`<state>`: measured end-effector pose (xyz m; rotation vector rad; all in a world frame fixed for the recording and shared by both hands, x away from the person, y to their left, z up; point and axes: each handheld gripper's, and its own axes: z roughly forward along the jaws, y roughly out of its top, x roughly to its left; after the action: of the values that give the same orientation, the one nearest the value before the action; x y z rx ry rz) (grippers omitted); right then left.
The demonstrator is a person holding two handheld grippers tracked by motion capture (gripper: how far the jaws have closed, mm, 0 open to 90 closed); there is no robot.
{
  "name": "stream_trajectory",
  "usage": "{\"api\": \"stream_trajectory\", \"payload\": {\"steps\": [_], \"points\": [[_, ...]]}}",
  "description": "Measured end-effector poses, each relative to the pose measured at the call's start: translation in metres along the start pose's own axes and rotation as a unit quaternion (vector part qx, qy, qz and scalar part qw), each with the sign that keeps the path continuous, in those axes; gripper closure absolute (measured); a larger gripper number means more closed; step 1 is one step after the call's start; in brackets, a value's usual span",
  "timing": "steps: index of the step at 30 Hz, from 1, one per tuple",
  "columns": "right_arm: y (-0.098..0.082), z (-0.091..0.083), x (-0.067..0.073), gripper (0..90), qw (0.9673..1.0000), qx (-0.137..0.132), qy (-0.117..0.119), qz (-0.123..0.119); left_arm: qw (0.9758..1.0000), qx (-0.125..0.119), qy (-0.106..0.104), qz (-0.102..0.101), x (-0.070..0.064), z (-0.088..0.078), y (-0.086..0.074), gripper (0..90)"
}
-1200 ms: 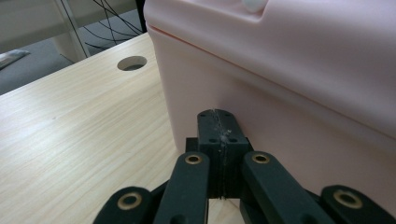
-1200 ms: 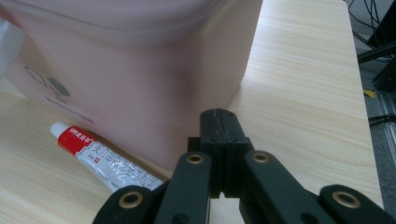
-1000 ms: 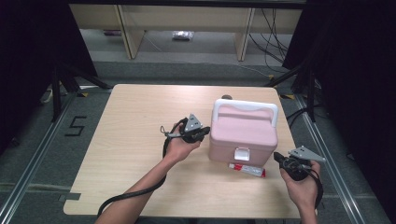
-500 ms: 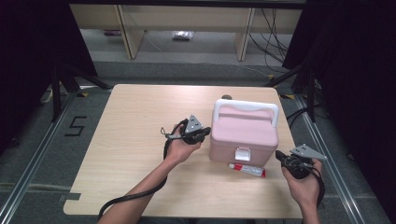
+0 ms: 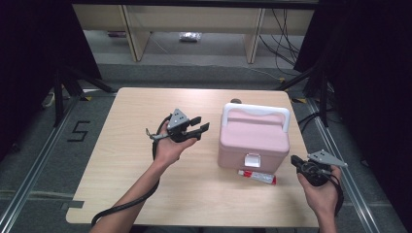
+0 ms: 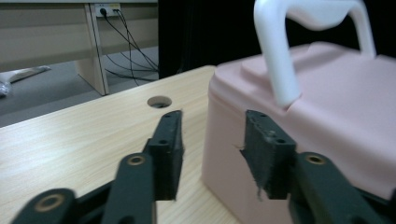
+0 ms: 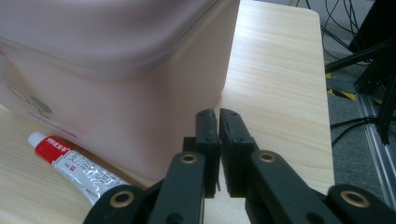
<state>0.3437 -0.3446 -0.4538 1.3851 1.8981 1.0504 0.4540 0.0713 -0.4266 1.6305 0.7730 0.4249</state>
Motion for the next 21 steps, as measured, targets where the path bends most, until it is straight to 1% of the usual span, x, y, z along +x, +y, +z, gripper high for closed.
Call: {"api": "stream_trajectory", "payload": {"steps": [1,3,4,5,6,7,8,9,11,12,13,15,19,20,21], "points": [[0.0,-0.001,0.0,85.8,0.9999,-0.001,-0.003,-0.011,0.9999,-0.004,-0.006,-0.013,-0.002,-0.002,0.002,49.9],[-0.001,-0.001,0.001,84.5,0.9999,-0.002,-0.005,-0.012,0.9993,-0.012,-0.018,-0.031,-0.005,-0.004,0.006,47.0],[-0.002,-0.001,0.002,83.9,0.9999,-0.005,-0.002,-0.01,0.9991,-0.015,-0.022,-0.032,-0.008,-0.005,0.009,46.0],[-0.002,-0.002,0.007,83.2,0.9999,0.0,-0.001,0.014,0.9991,-0.016,-0.024,-0.031,-0.009,-0.005,0.011,45.1],[-0.002,-0.001,0.004,82.4,1.0,-0.006,0.001,-0.005,0.9991,-0.016,-0.026,-0.031,-0.01,-0.005,0.012,44.3],[-0.002,-0.002,0.006,82.0,1.0,-0.004,0.0,0.004,0.9989,-0.018,-0.03,-0.03,-0.012,-0.005,0.014,43.7],[-0.002,-0.002,0.007,81.3,0.9999,-0.01,0.002,0.0,0.9989,-0.019,-0.031,-0.029,-0.013,-0.005,0.015,43.2],[-0.002,-0.003,0.005,81.0,0.9998,-0.014,-0.003,-0.011,0.9989,-0.019,-0.031,-0.029,-0.015,-0.004,0.017,43.0],[-0.002,-0.003,0.007,80.3,0.9999,-0.011,0.002,0.001,0.999,-0.018,-0.032,-0.027,-0.015,-0.001,0.02,42.8],[-0.001,-0.003,0.009,80.1,0.9999,-0.006,0.003,0.016,0.999,-0.017,-0.032,-0.028,-0.015,0.001,0.021,42.9],[0.0,-0.002,0.005,79.8,0.9999,-0.014,-0.001,-0.01,0.999,-0.016,-0.032,-0.028,-0.014,0.003,0.022,43.0],[0.001,-0.002,0.006,79.4,0.9999,-0.01,0.006,0.001,0.9988,-0.014,-0.034,-0.031,-0.014,0.007,0.025,43.2],[0.0,-0.001,0.007,79.1,0.9999,-0.013,0.008,0.002,0.9984,-0.01,-0.041,-0.038,-0.015,0.016,0.031,44.0],[0.0,-0.002,0.01,78.9,0.9998,-0.007,0.005,0.018,0.9983,-0.009,-0.042,-0.038,-0.016,0.018,0.032,44.3],[0.0,-0.002,0.01,78.8,0.9998,-0.008,0.005,0.015,0.9983,-0.007,-0.044,-0.038,-0.017,0.021,0.033,44.6]]}}
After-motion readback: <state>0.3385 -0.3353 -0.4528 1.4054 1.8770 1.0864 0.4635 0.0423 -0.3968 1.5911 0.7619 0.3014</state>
